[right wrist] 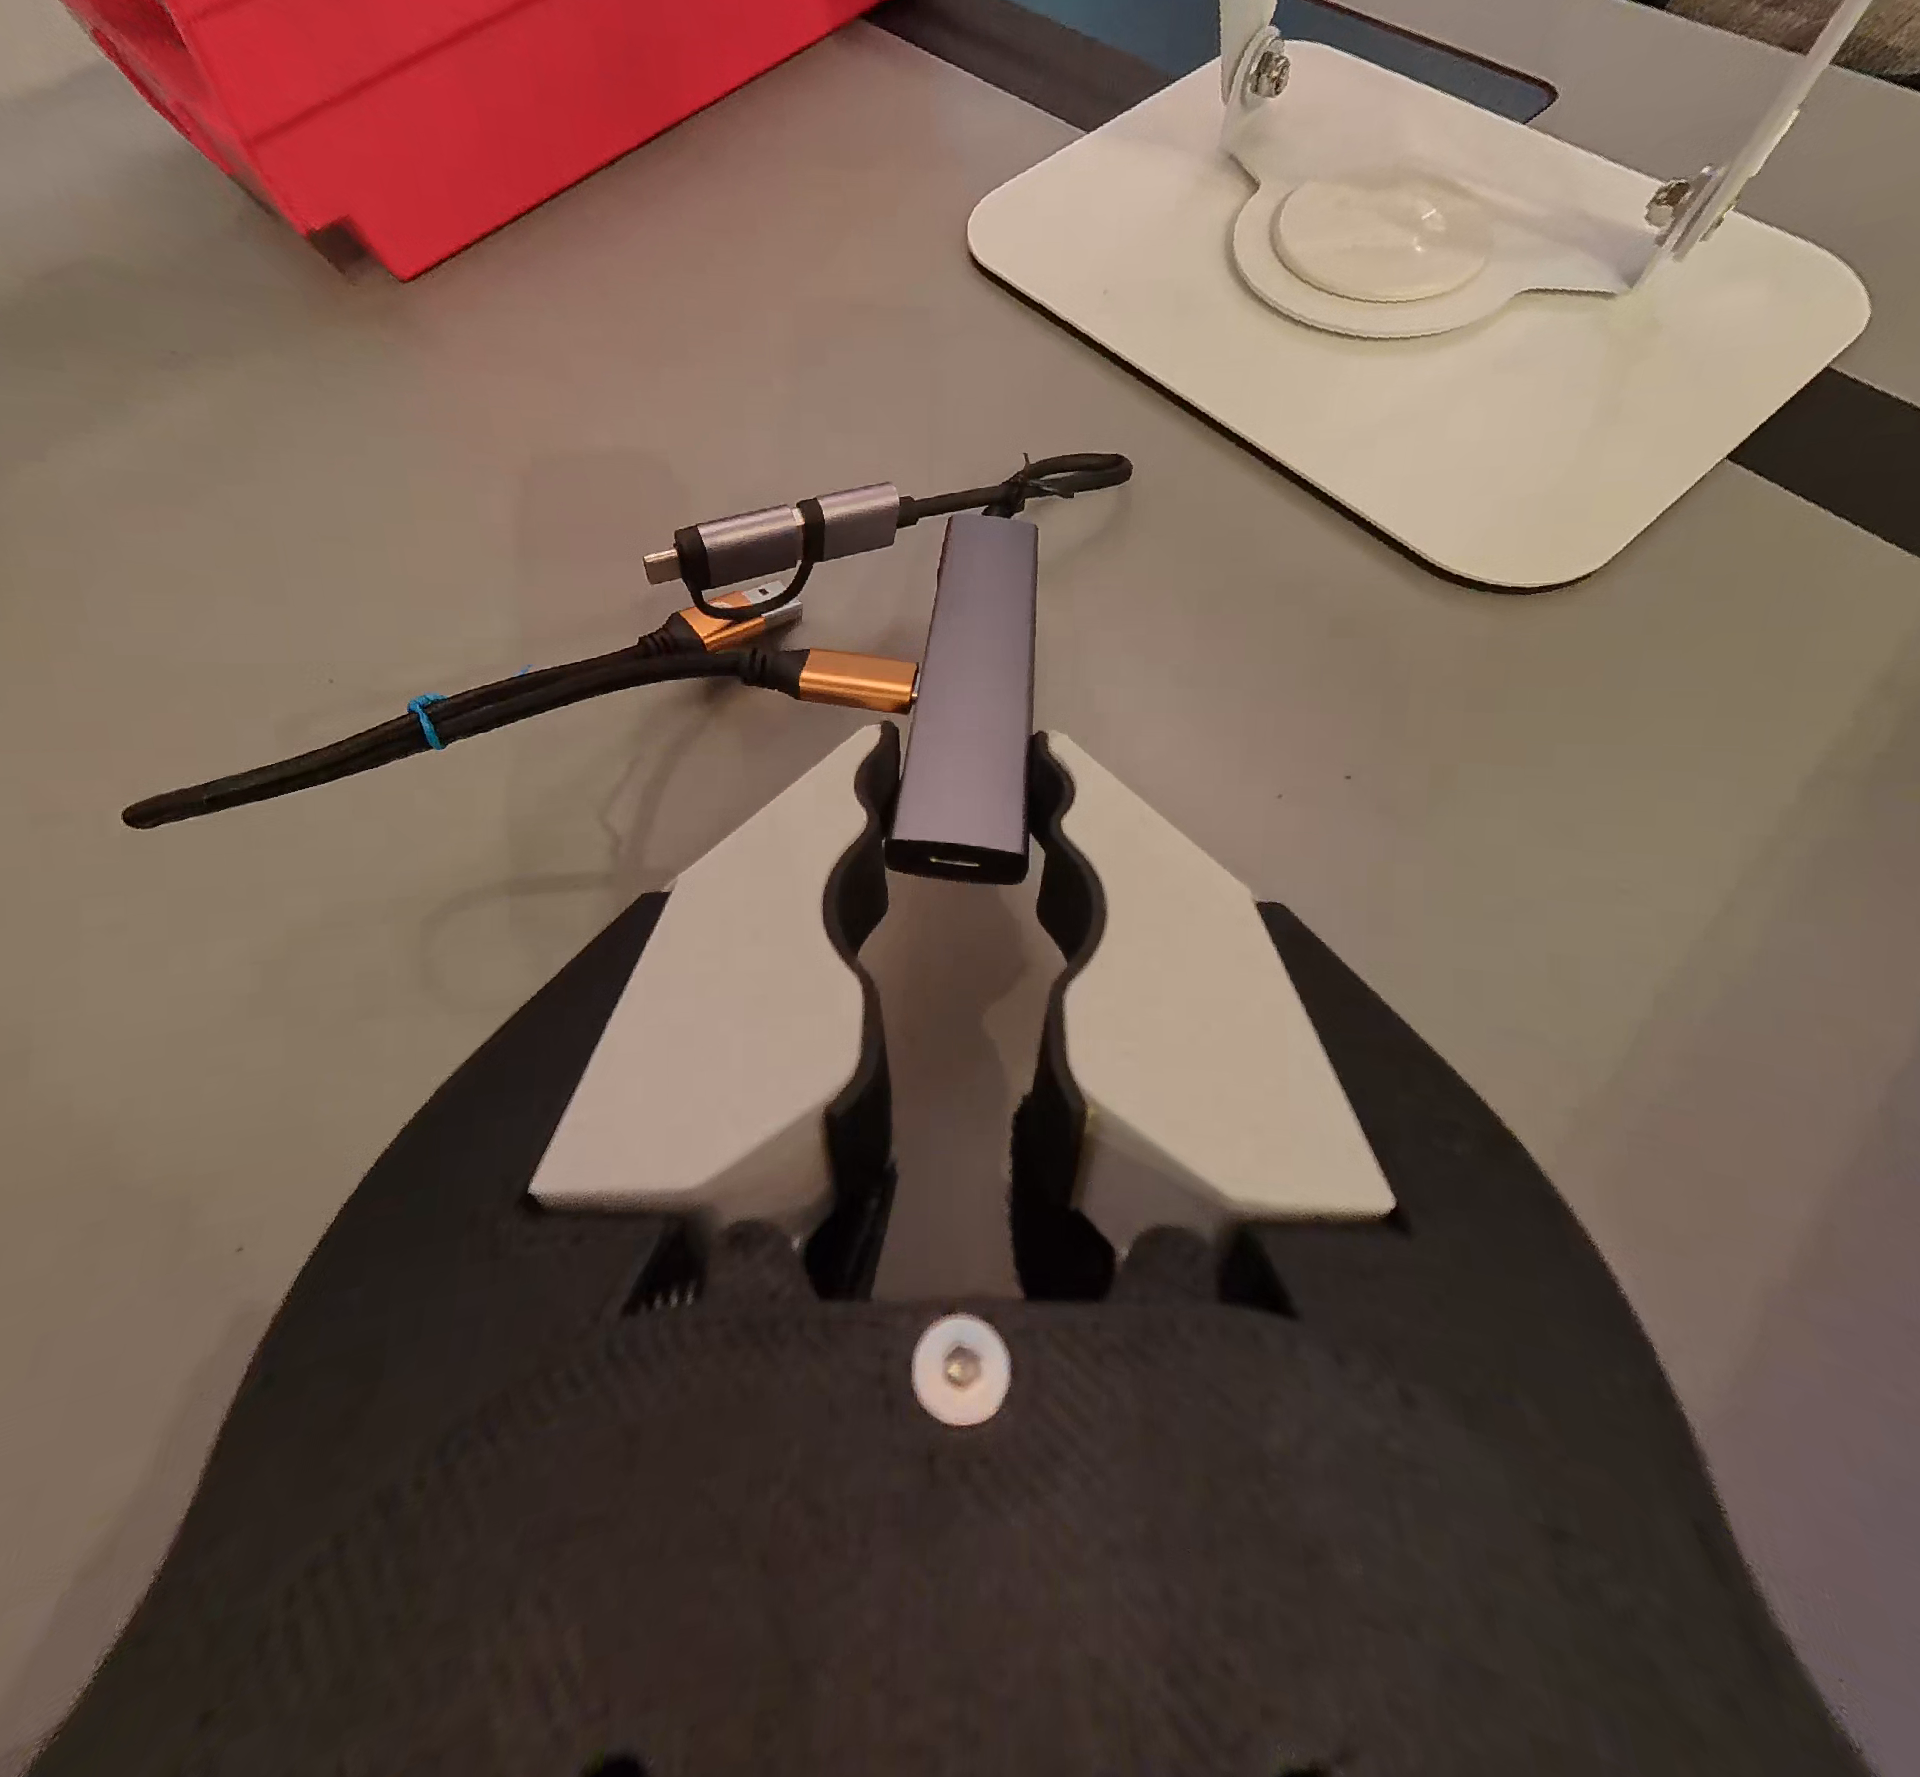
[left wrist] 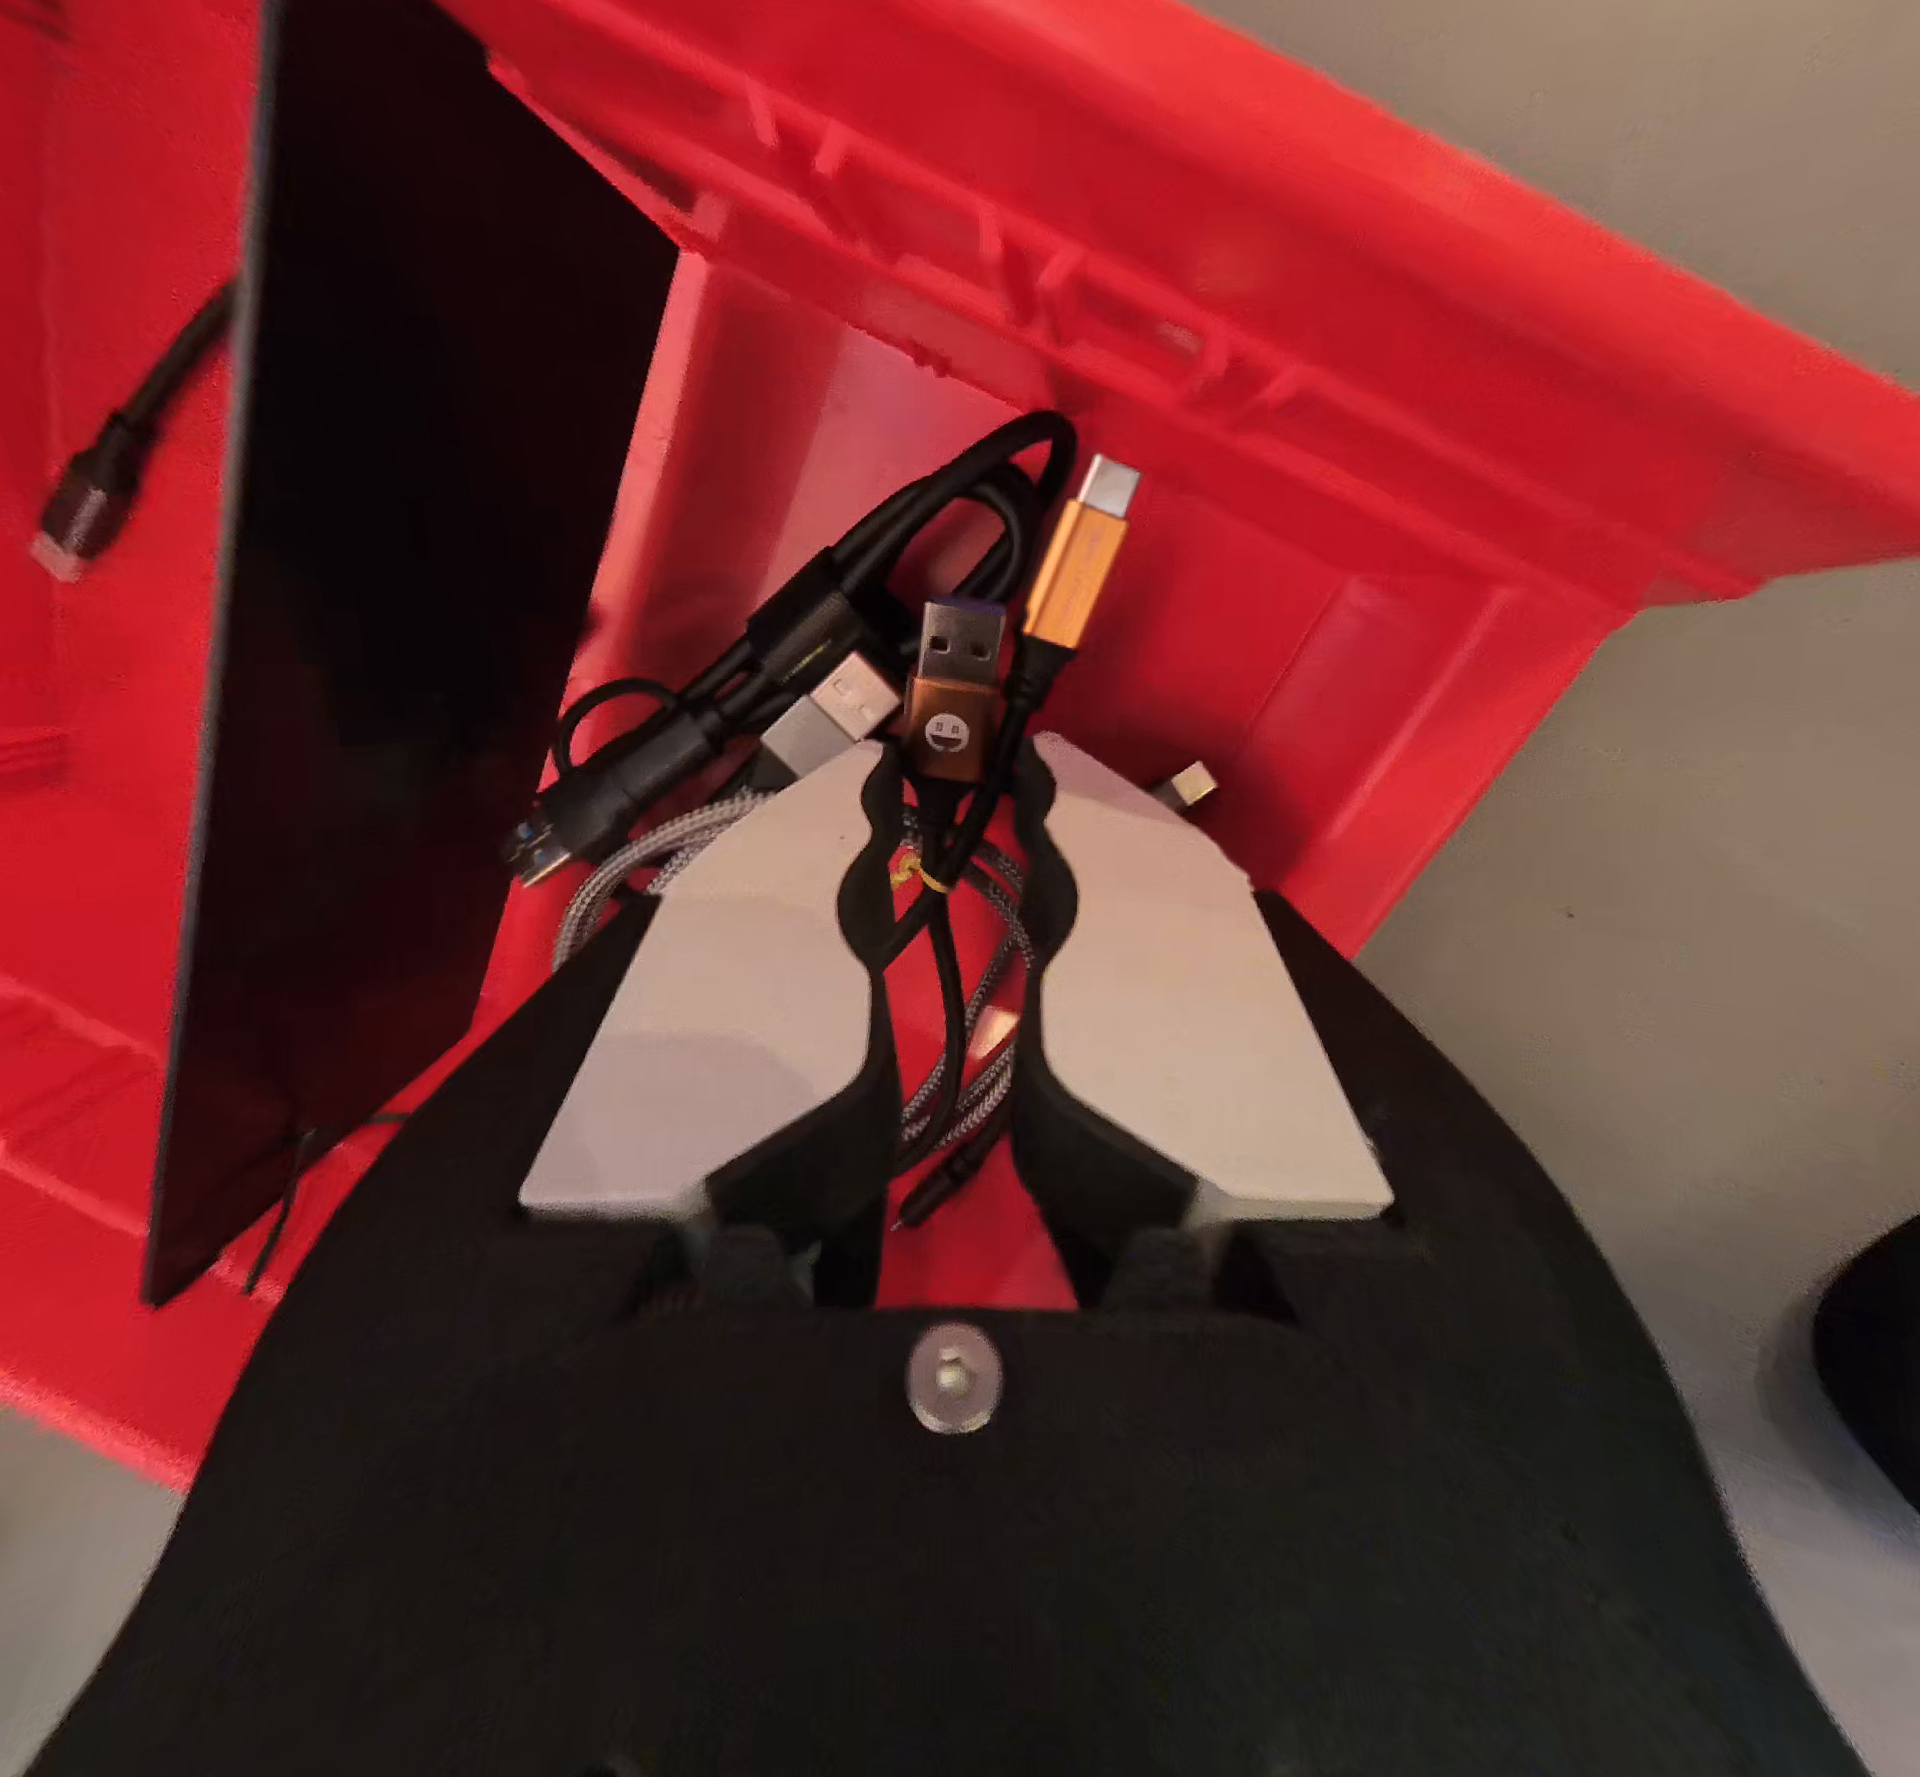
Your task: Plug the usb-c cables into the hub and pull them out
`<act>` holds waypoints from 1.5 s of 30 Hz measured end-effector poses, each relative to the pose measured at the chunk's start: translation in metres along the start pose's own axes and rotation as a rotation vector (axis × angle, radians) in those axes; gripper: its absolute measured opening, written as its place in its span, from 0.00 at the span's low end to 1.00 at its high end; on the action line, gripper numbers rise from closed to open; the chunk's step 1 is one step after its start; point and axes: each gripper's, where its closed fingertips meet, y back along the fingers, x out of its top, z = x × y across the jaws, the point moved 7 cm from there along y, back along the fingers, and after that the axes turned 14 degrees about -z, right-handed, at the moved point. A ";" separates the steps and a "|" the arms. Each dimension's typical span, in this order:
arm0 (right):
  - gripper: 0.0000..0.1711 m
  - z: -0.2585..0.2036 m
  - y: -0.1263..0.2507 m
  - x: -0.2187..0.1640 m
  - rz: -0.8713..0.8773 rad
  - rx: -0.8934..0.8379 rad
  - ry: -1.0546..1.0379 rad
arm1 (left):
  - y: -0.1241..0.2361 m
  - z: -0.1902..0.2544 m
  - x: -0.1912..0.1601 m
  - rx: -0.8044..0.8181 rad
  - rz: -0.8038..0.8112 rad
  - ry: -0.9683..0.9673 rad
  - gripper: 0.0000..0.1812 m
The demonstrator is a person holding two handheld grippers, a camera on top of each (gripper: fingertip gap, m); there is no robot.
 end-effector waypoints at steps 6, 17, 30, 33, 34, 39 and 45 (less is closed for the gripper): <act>0.15 -0.004 -0.006 -0.005 -0.057 0.046 -0.003 | 0.022 -0.002 -0.011 0.042 0.130 0.049 0.08; 0.23 -0.030 0.042 0.033 0.056 -0.036 0.239 | 0.101 0.018 -0.017 0.157 0.317 0.043 0.08; 0.19 -0.140 0.047 0.138 0.259 0.138 0.912 | 0.156 0.122 0.071 -0.015 0.358 -0.343 0.08; 0.16 -0.145 0.039 0.138 0.241 0.186 0.926 | 0.157 0.131 0.079 -0.041 0.373 -0.375 0.08; 0.13 -0.146 0.038 0.138 0.248 0.195 0.928 | 0.157 0.132 0.080 -0.043 0.372 -0.377 0.08; 0.05 -0.146 0.035 0.138 0.248 0.253 0.919 | 0.153 0.135 0.083 -0.064 0.386 -0.389 0.08; 0.06 -0.134 0.033 0.147 0.259 0.347 0.785 | 0.159 0.119 0.077 -0.043 0.473 -0.260 0.19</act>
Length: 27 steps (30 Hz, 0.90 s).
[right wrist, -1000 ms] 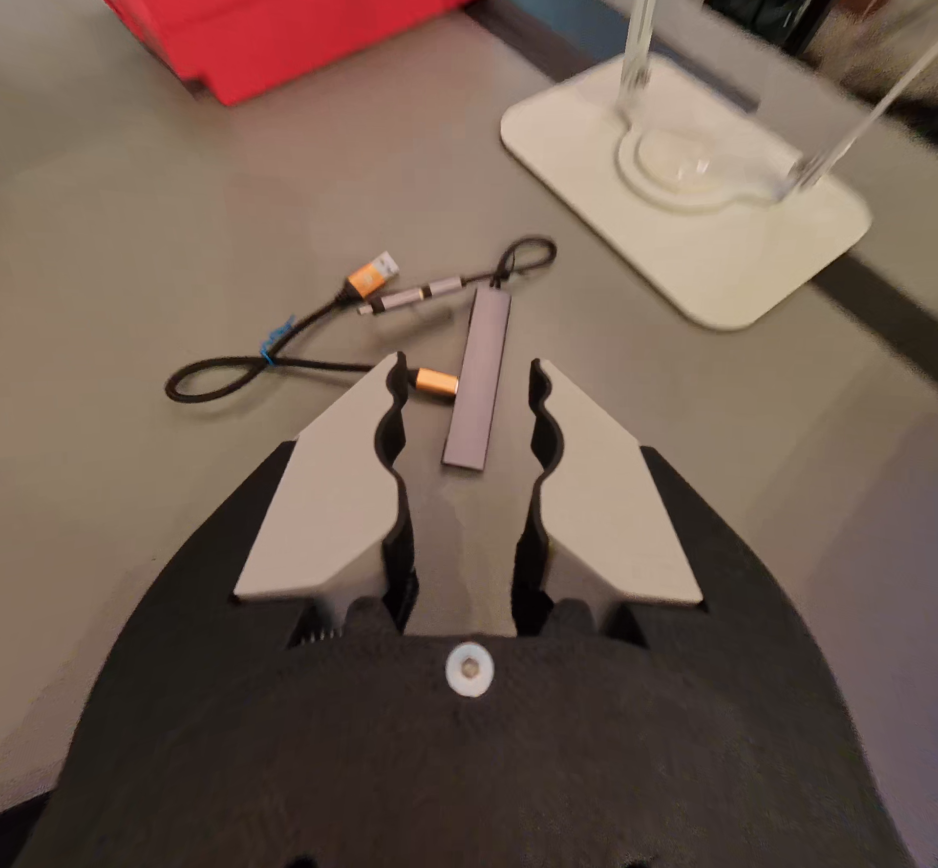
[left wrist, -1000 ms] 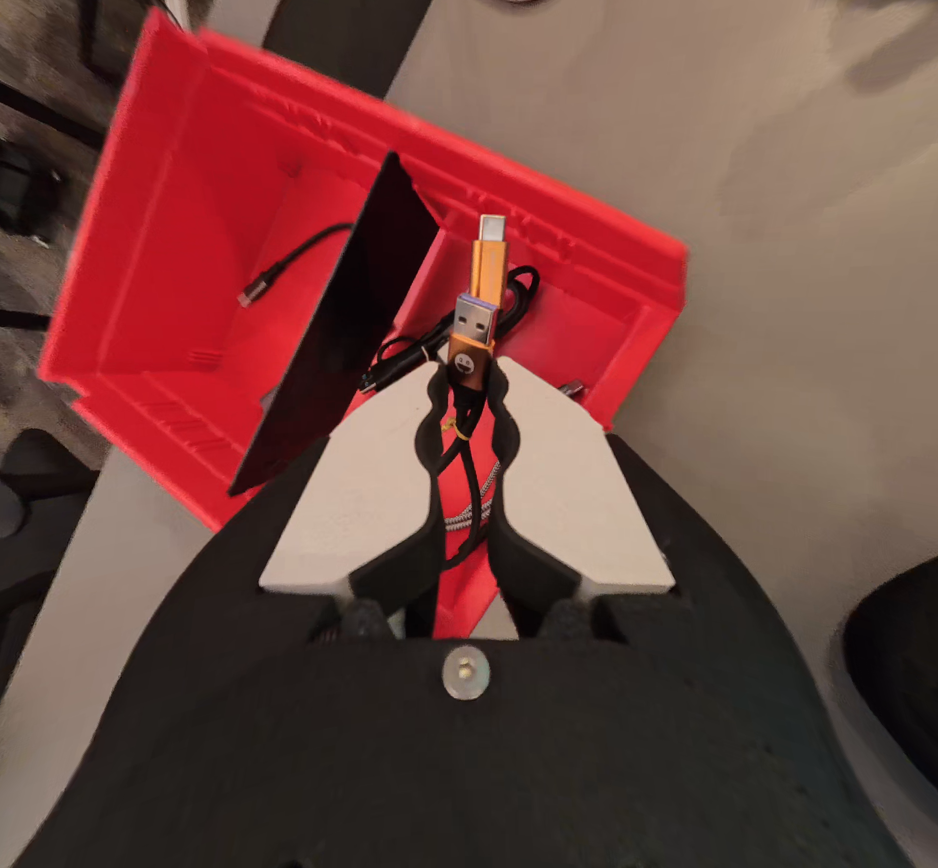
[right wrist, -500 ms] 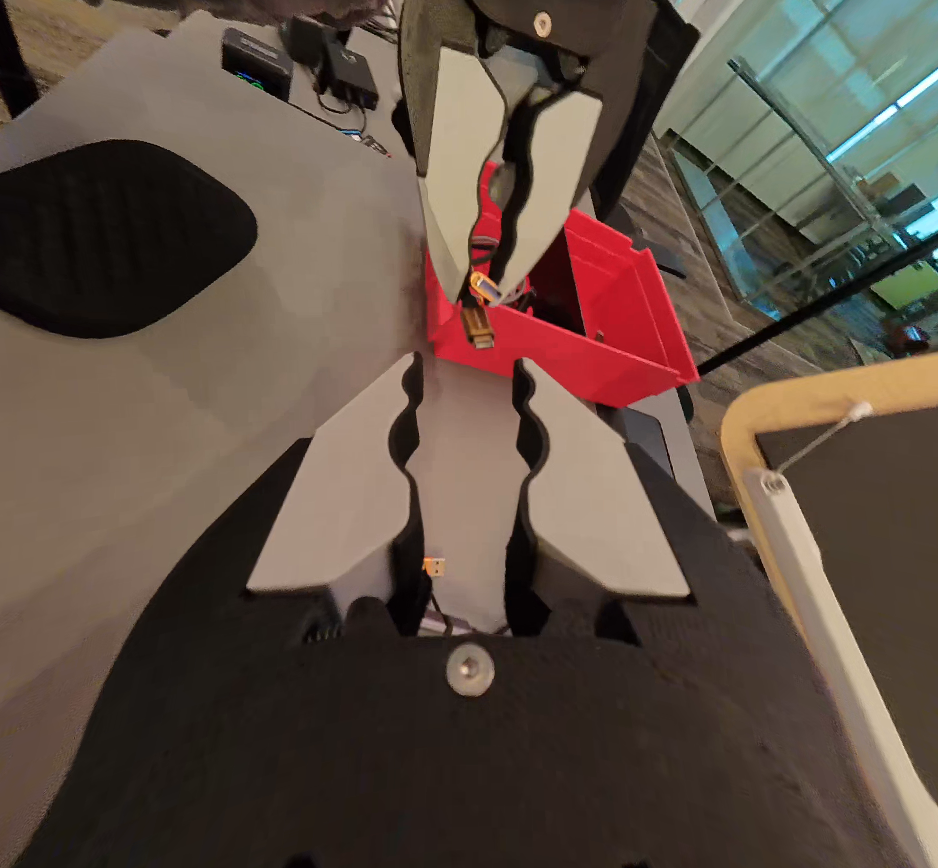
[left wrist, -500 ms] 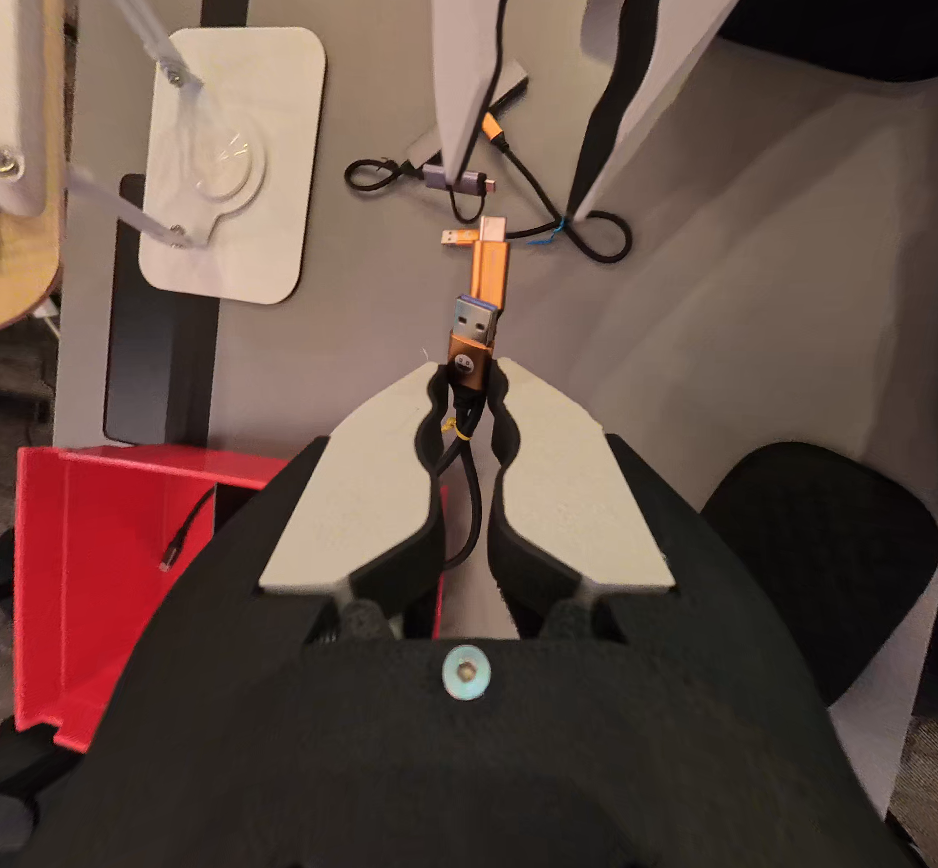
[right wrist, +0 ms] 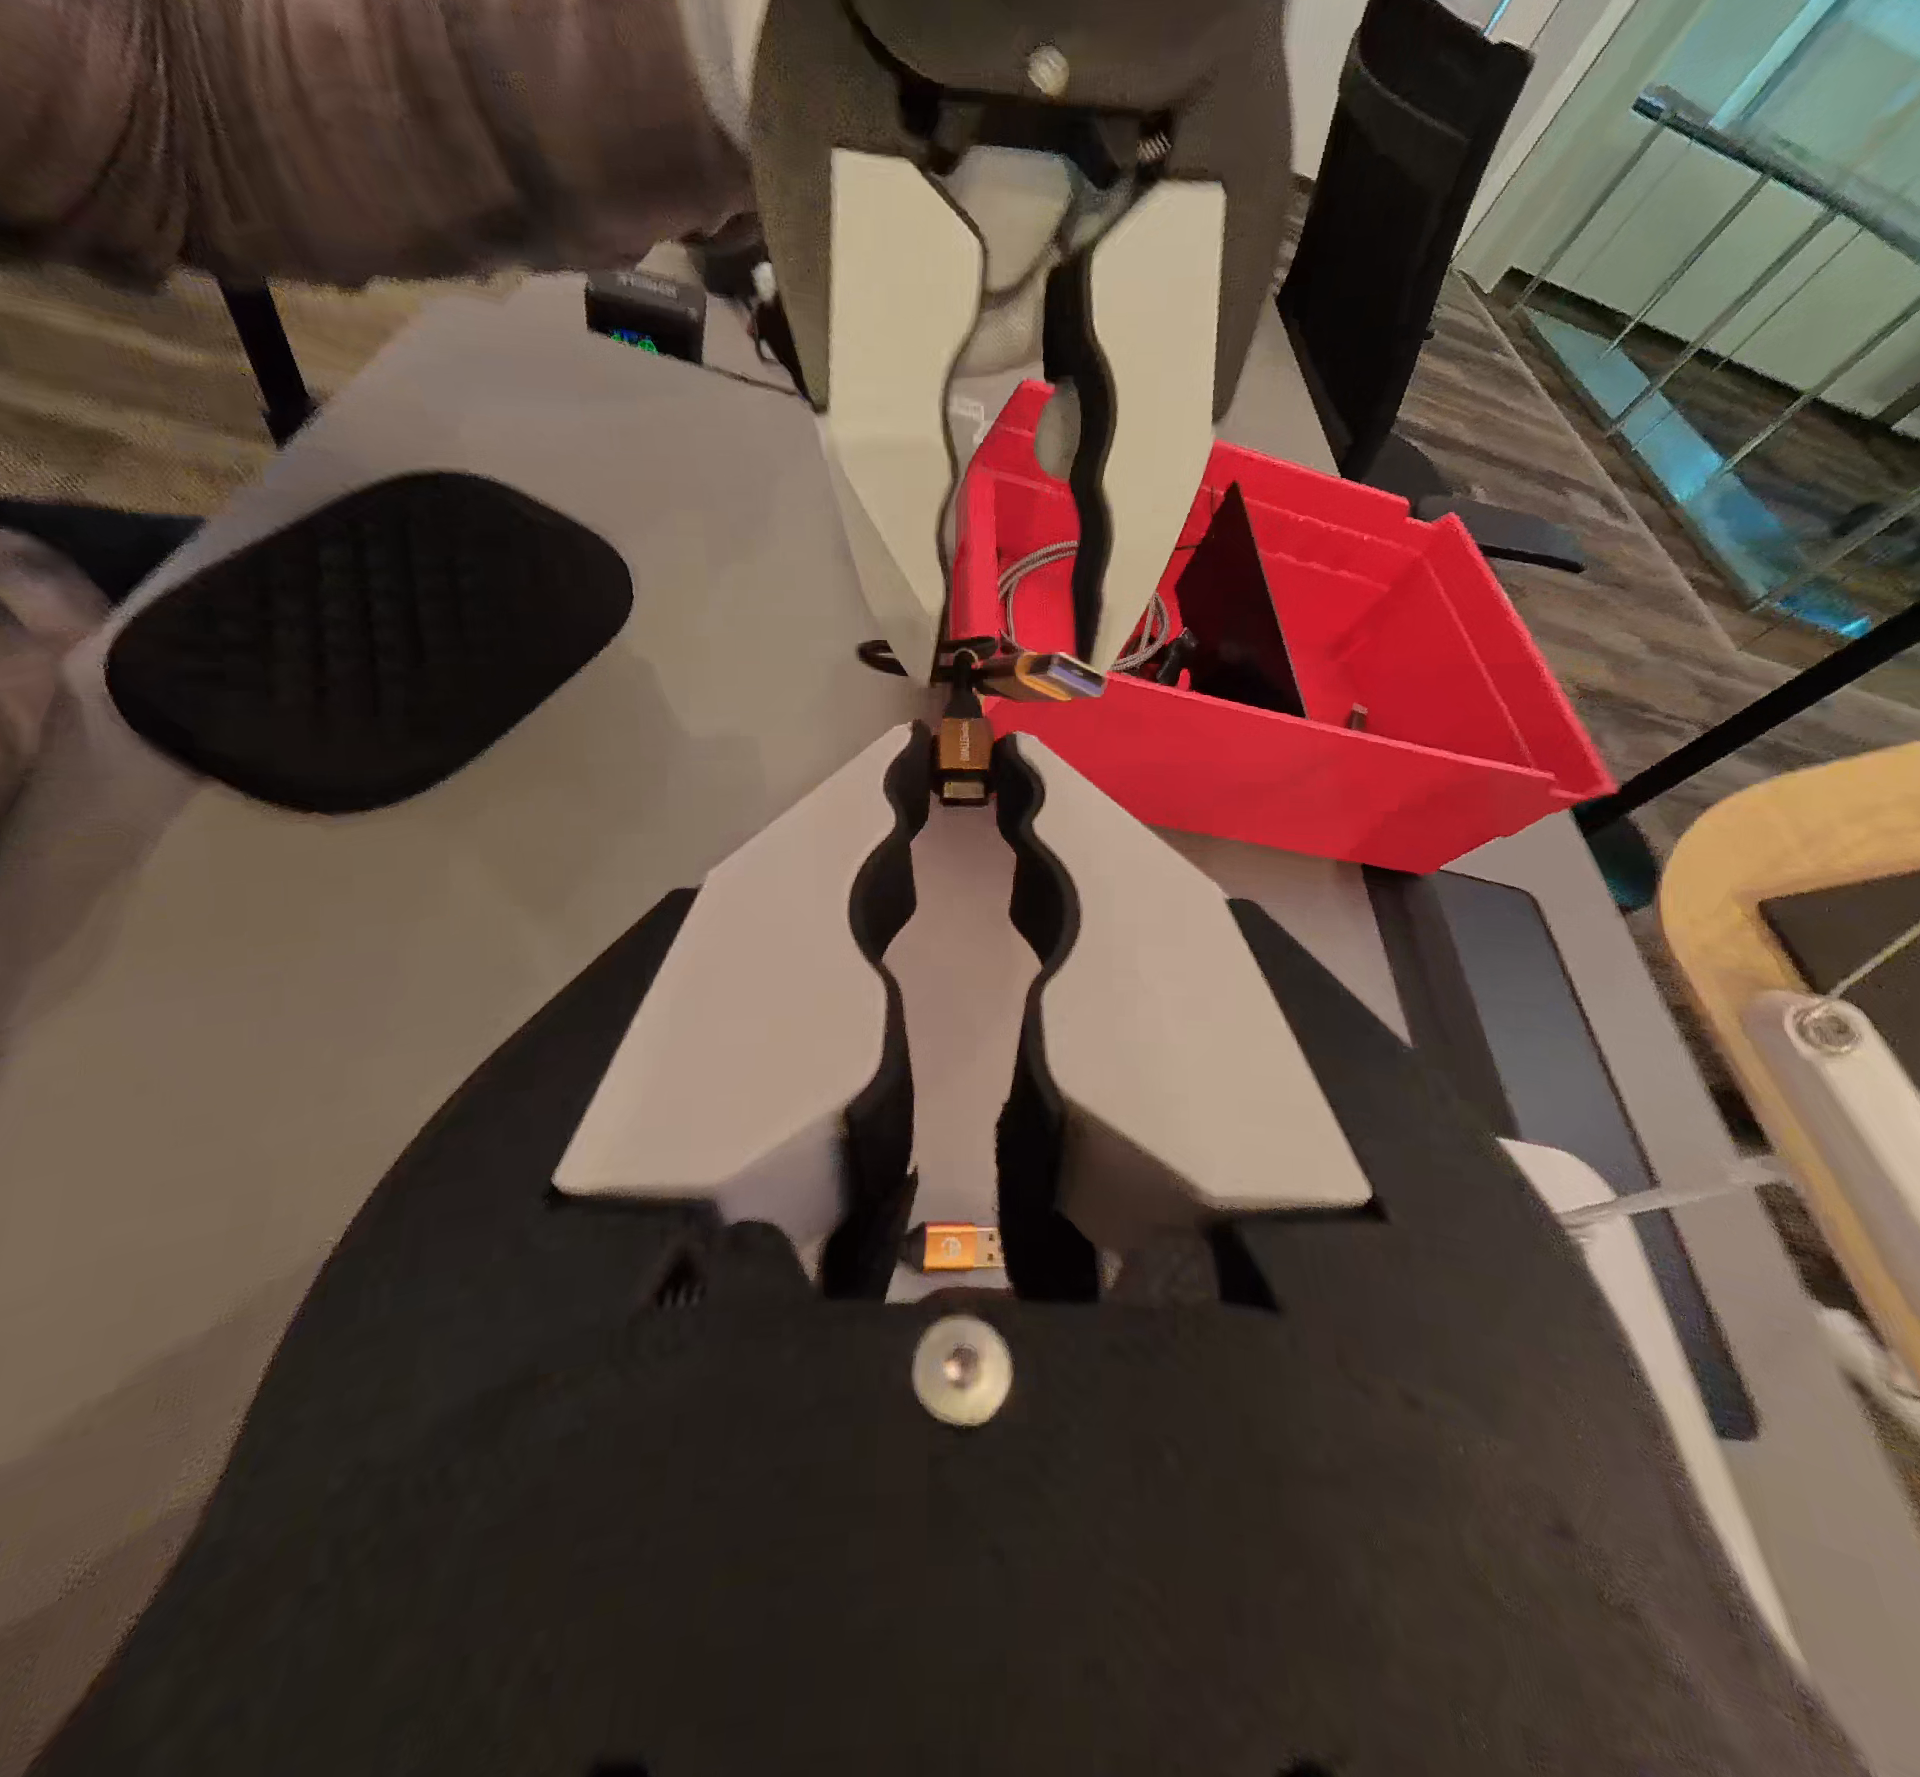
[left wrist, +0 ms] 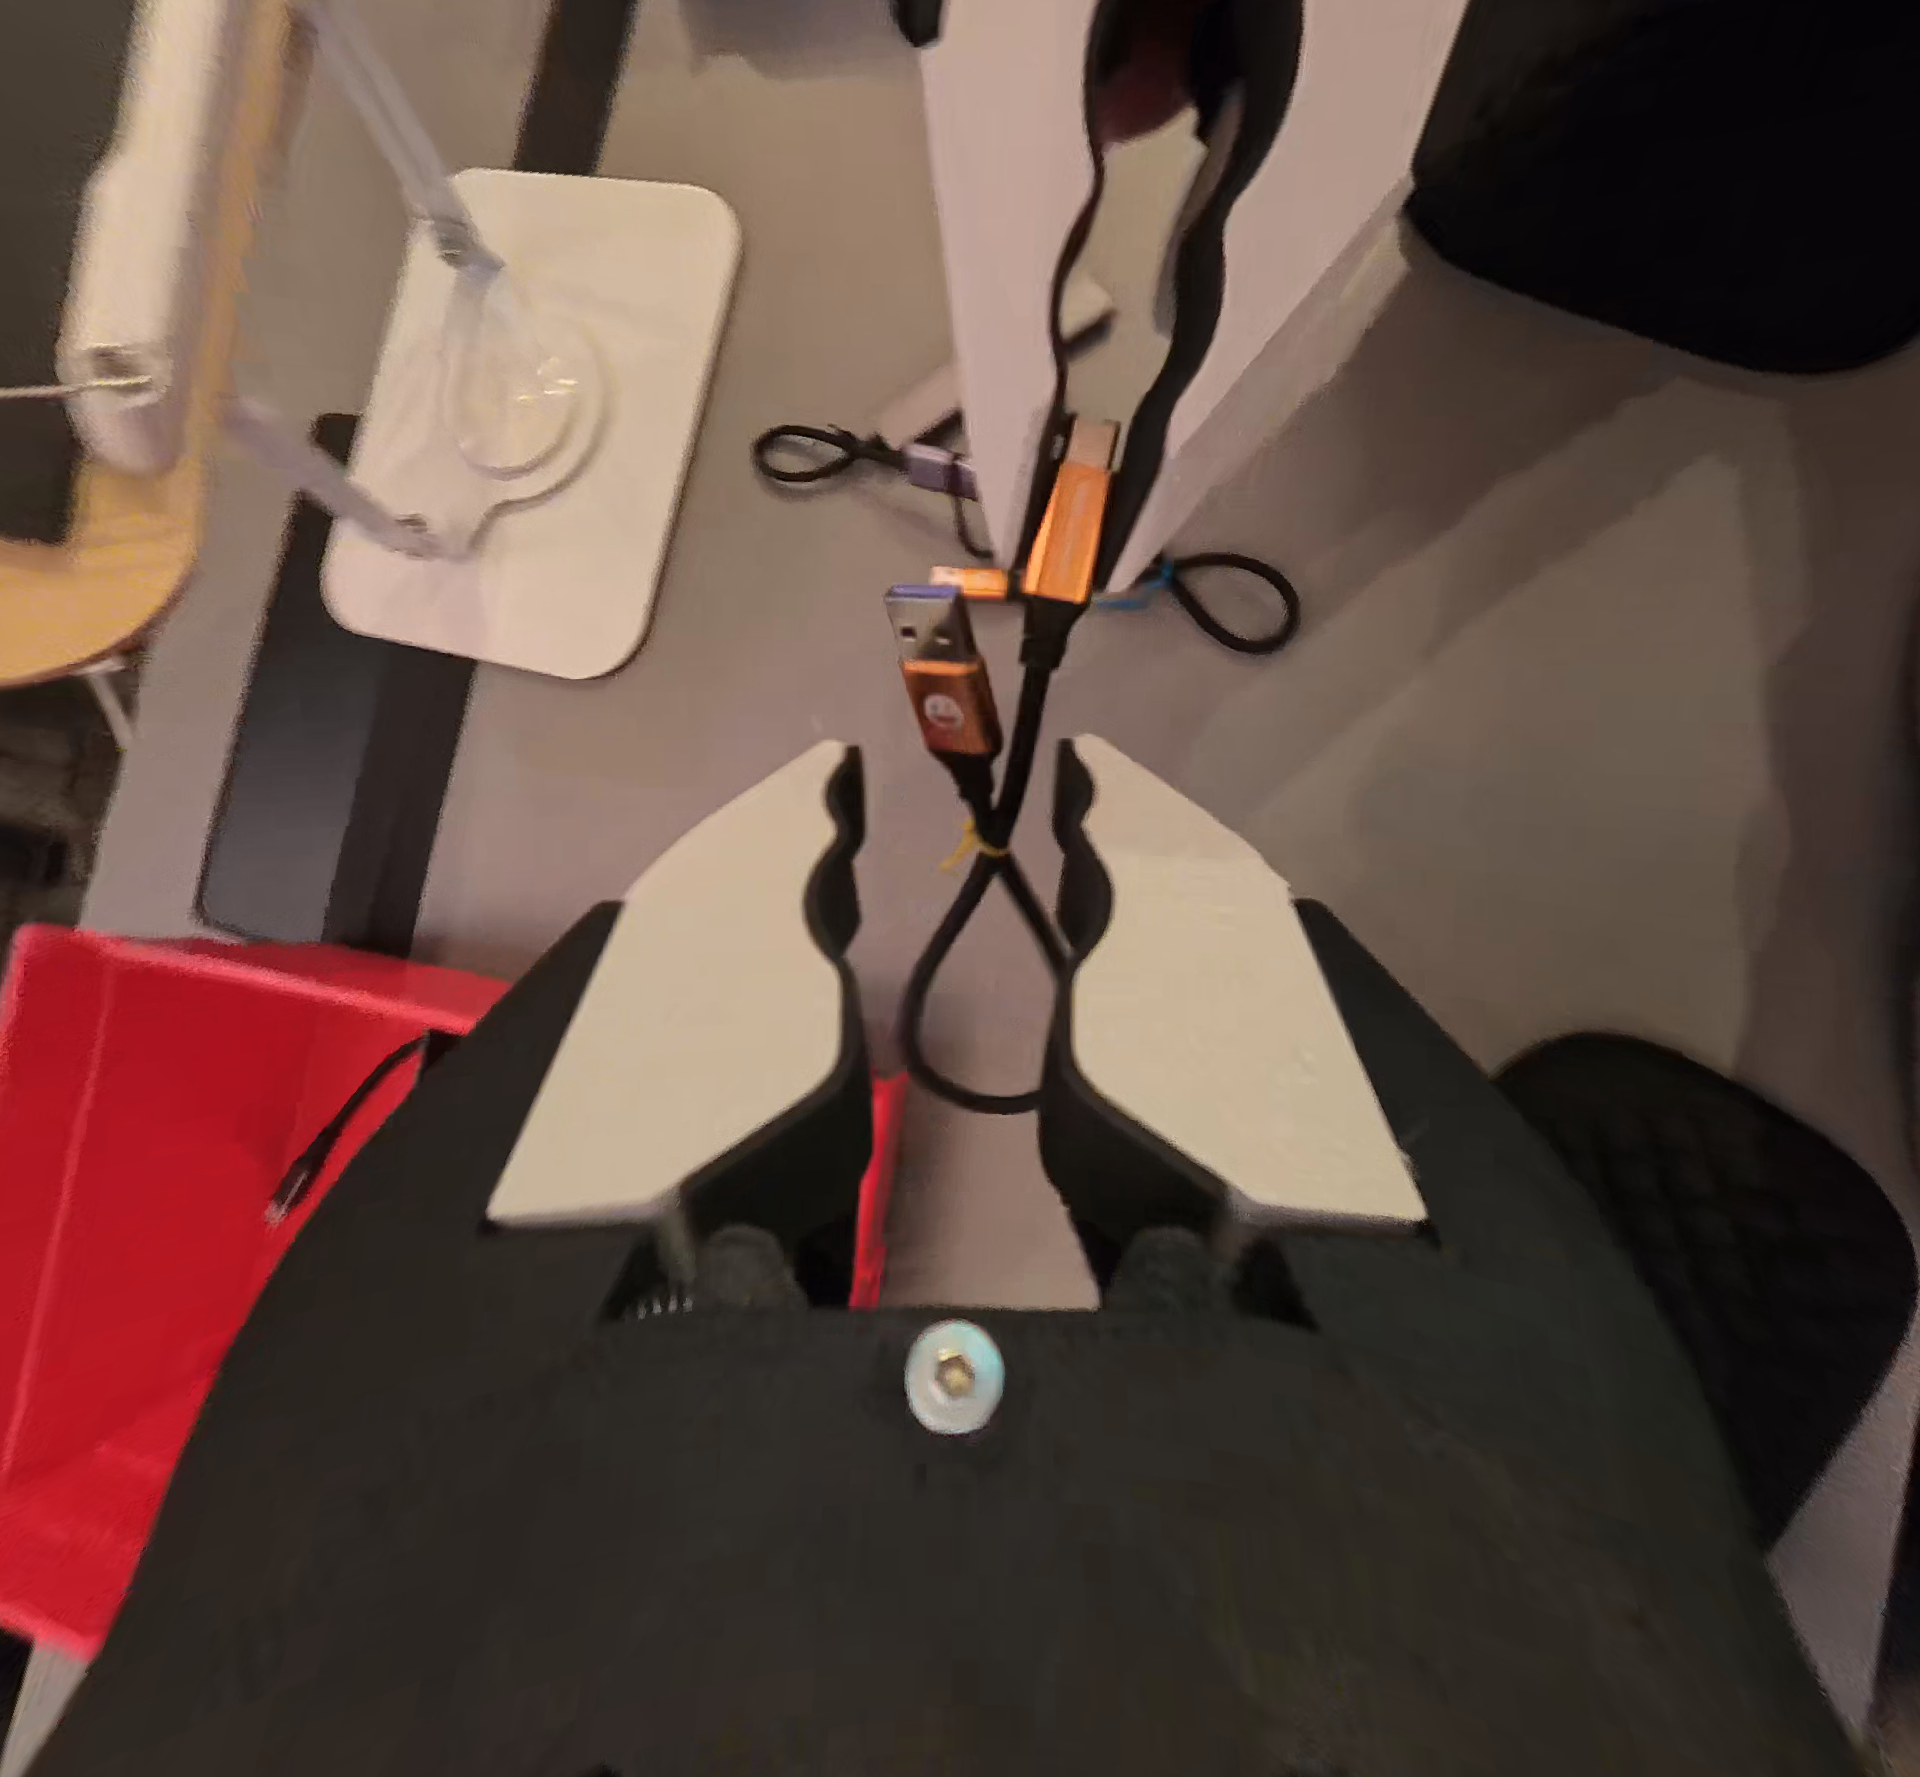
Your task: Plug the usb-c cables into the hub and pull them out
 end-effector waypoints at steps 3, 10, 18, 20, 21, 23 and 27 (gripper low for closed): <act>0.05 0.014 0.003 -0.004 0.070 0.030 -0.111 | 0.027 0.001 -0.002 0.097 0.168 0.062 0.22; 0.05 0.008 -0.002 0.001 0.228 0.160 -0.107 | 0.026 0.034 0.013 0.155 0.302 0.018 0.18; 0.06 -0.001 0.006 0.001 0.413 0.249 -0.088 | 0.003 0.033 0.016 -0.053 0.314 0.044 0.07; 0.05 0.000 0.007 -0.002 0.471 0.289 -0.116 | 0.005 0.033 0.018 -0.091 0.375 0.058 0.06; 0.05 0.001 0.008 -0.003 0.504 0.306 -0.133 | 0.005 0.033 0.019 -0.111 0.406 0.074 0.06; 0.05 0.002 0.010 -0.004 0.577 0.338 -0.165 | 0.006 0.033 0.021 -0.125 0.495 0.095 0.06; 0.06 0.004 0.014 -0.007 0.687 0.372 -0.218 | 0.006 0.035 0.024 -0.138 0.665 0.175 0.06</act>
